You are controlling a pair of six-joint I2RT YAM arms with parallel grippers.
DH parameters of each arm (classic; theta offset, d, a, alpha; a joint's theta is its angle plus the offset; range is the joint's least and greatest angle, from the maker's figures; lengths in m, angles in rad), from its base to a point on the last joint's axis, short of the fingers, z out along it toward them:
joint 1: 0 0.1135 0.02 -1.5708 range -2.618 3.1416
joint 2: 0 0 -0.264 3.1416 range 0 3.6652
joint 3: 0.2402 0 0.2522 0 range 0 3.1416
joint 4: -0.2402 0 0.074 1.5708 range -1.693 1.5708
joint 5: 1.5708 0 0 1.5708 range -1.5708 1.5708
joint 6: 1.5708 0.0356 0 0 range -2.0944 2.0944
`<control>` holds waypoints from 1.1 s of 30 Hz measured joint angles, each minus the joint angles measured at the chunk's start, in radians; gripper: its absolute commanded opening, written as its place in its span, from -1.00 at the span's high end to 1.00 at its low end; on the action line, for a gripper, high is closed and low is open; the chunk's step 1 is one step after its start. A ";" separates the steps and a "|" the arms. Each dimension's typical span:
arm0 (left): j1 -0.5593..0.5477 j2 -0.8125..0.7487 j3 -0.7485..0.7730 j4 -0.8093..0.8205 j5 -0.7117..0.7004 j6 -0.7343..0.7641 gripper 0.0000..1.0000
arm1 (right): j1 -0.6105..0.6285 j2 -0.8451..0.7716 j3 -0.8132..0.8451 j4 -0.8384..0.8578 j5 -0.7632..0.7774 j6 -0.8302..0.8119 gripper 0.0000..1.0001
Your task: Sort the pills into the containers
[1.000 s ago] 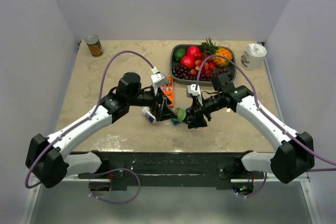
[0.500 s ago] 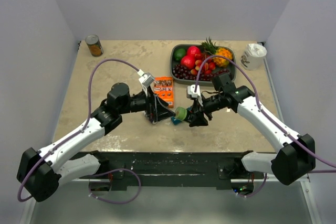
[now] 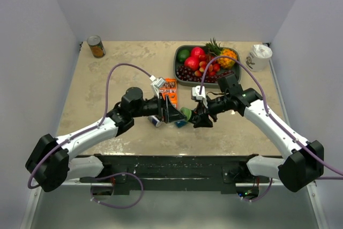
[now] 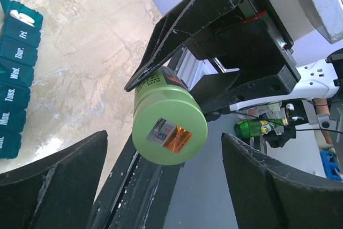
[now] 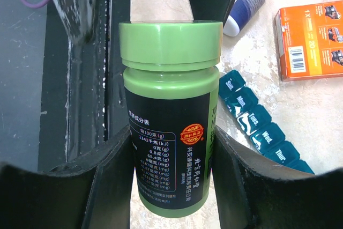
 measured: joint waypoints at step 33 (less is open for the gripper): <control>-0.025 0.160 0.195 -0.220 0.182 0.286 0.56 | 0.008 0.006 0.001 -0.062 0.009 0.011 1.00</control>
